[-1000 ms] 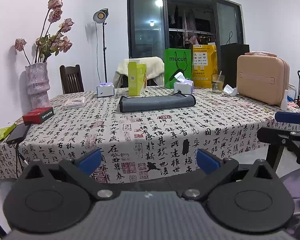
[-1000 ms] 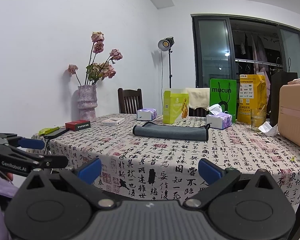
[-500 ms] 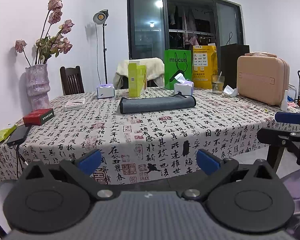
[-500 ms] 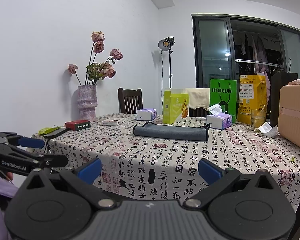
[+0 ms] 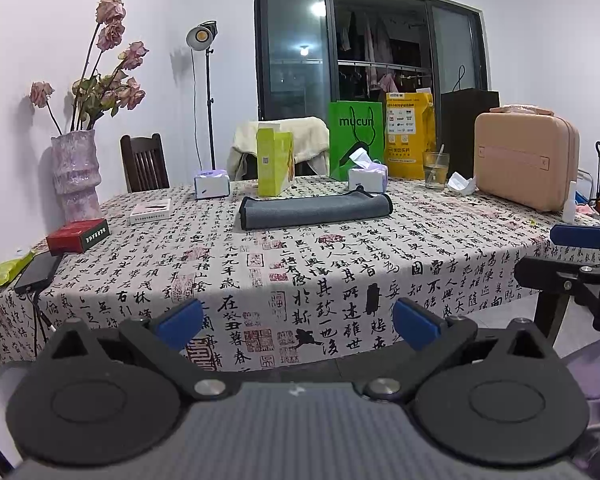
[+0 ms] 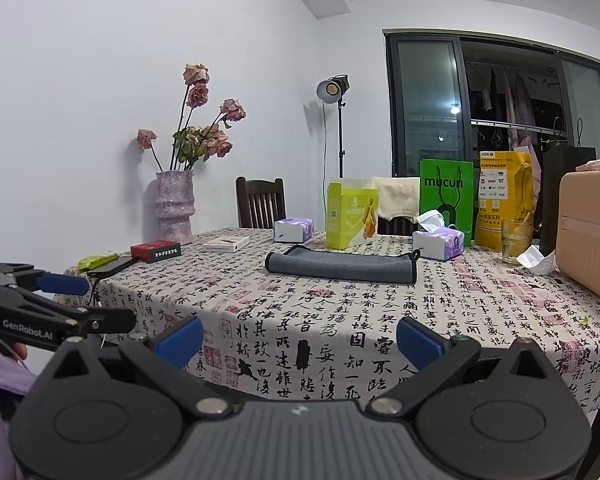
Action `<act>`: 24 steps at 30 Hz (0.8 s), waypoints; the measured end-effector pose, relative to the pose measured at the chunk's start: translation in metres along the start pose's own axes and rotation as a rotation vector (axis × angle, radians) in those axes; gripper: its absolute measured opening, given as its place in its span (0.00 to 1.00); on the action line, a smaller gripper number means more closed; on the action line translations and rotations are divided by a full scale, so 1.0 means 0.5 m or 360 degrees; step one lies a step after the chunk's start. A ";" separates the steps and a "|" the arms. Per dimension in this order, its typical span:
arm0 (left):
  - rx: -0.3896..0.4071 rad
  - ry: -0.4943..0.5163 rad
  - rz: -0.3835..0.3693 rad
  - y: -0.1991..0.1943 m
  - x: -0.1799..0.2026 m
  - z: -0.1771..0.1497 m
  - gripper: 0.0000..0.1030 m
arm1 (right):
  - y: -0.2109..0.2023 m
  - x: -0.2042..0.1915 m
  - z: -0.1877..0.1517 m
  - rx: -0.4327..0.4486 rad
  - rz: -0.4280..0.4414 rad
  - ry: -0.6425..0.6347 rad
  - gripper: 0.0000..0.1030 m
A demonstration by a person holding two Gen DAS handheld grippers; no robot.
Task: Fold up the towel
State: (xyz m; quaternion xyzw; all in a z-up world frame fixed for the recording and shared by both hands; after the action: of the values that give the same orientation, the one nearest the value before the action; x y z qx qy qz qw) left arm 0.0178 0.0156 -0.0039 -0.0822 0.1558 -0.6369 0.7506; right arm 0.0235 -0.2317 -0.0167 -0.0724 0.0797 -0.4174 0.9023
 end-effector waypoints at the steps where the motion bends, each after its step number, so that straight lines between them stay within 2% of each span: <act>1: 0.0000 0.0000 0.0000 0.000 0.000 0.000 1.00 | 0.000 0.000 0.000 0.0000 0.0000 0.0000 1.00; 24: 0.0007 0.0002 0.0003 -0.002 -0.001 0.009 1.00 | 0.000 0.001 0.000 0.0000 -0.0001 0.0000 1.00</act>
State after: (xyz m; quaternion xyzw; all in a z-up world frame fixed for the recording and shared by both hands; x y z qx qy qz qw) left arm 0.0183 0.0157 0.0008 -0.0799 0.1549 -0.6365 0.7513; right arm 0.0238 -0.2321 -0.0167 -0.0723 0.0795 -0.4177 0.9022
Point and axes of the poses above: each gripper's, at about its wrist camera, not at the fingertips, and y roughly the way its jaws point, x to its right, z to its top, the point moved 2 cm from there along y, roughly the way its jaws point, and after that the axes turned 13 degrees about z, right-handed, at the moved point
